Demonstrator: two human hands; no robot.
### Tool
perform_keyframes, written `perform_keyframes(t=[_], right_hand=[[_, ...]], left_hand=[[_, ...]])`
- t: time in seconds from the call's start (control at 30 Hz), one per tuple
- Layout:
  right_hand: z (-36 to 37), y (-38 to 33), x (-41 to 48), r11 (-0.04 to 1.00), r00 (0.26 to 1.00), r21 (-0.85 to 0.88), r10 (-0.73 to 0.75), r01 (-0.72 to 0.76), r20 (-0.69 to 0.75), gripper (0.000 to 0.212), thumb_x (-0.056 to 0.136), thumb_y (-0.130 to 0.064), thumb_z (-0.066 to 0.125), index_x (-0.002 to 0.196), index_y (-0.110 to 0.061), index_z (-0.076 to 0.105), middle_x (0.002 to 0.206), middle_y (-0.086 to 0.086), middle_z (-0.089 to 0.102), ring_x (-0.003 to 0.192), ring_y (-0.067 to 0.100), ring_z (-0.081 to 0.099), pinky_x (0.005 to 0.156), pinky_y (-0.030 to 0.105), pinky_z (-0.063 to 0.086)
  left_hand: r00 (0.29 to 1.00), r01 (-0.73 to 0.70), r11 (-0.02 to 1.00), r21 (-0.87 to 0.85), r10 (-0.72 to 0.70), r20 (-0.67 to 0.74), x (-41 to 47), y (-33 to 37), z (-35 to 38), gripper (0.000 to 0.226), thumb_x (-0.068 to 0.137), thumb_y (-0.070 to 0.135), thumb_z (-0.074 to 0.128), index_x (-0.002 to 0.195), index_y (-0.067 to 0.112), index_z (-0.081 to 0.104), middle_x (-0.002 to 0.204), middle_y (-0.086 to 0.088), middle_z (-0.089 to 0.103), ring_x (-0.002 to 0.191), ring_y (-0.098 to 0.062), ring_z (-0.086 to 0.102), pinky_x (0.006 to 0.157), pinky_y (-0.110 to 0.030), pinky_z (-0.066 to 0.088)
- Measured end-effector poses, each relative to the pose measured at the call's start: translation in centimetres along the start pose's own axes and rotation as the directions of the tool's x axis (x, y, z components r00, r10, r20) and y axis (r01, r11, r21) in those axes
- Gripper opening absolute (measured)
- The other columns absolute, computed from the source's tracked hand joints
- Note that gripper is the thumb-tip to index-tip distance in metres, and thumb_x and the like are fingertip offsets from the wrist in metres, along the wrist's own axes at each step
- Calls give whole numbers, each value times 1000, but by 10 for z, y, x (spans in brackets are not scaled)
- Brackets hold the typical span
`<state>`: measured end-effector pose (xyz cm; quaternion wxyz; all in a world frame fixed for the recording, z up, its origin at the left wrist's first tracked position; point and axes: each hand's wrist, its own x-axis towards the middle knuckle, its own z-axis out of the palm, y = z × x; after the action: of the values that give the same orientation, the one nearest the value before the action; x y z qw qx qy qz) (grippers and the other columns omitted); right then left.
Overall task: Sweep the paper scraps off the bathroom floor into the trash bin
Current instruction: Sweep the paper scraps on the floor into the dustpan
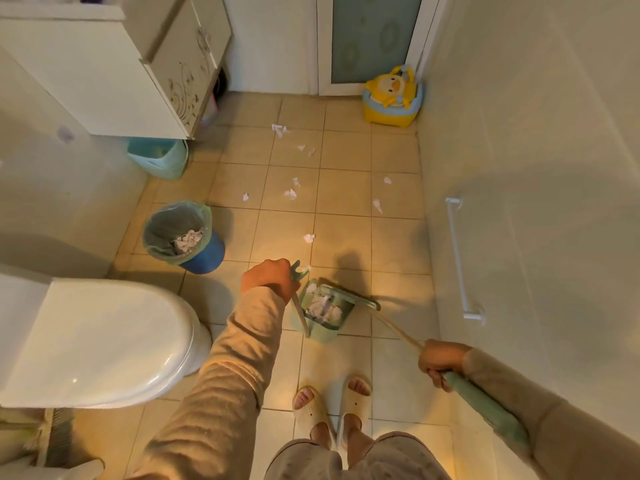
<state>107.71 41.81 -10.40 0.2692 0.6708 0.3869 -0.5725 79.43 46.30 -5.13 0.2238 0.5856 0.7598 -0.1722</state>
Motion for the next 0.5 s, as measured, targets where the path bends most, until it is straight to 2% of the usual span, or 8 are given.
perform_keyframes(t=[0.13,0.2,0.3,0.37,0.43,0.5], right_hand=[[-22,-1,-12,994,999,104,14,-20,52,38,91,0,32,55,-12,35,25,-1,42,21,7,41,34,11,31],[-36,-3,-16,989,999,149,-26,20,35,44,94,0,30,52,-12,35,25,1,42,21,8,41,33,10,32],[-48,-12,-20,980,999,192,-53,51,7,44,92,3,33,51,-13,35,25,1,40,19,8,38,31,6,30],[-54,-17,-16,975,999,222,-33,23,39,42,90,4,34,51,-13,35,24,0,39,18,7,37,31,6,29],[-60,-24,-19,988,999,155,-30,25,28,42,90,4,34,51,-13,34,24,0,37,18,7,37,31,6,28],[-75,-39,-11,986,999,157,-51,49,6,44,90,2,34,50,-13,34,24,0,38,18,7,36,30,6,28]], left_hand=[[1000,-10,1000,-1,10,-22,-8,-3,4,39,92,40,50,121,13,56,121,-11,63,111,-29,60,90,-35,48],[999,-15,1000,2,15,-31,-11,-3,6,40,93,40,49,121,13,56,122,-11,63,112,-29,59,90,-35,48],[999,-11,1000,-9,11,-35,-12,-5,6,40,93,41,48,121,14,56,122,-10,63,112,-28,60,90,-34,48],[1000,-8,1000,-14,8,-25,-13,-6,6,40,93,40,48,122,14,56,122,-10,63,112,-28,59,90,-34,47],[1000,-7,1000,-21,7,-18,-13,-7,6,40,93,40,47,122,14,56,123,-10,63,113,-28,59,90,-34,47],[999,18,999,-45,-20,-25,-9,-13,3,40,93,41,48,121,14,56,123,-10,63,113,-29,59,91,-35,48]])
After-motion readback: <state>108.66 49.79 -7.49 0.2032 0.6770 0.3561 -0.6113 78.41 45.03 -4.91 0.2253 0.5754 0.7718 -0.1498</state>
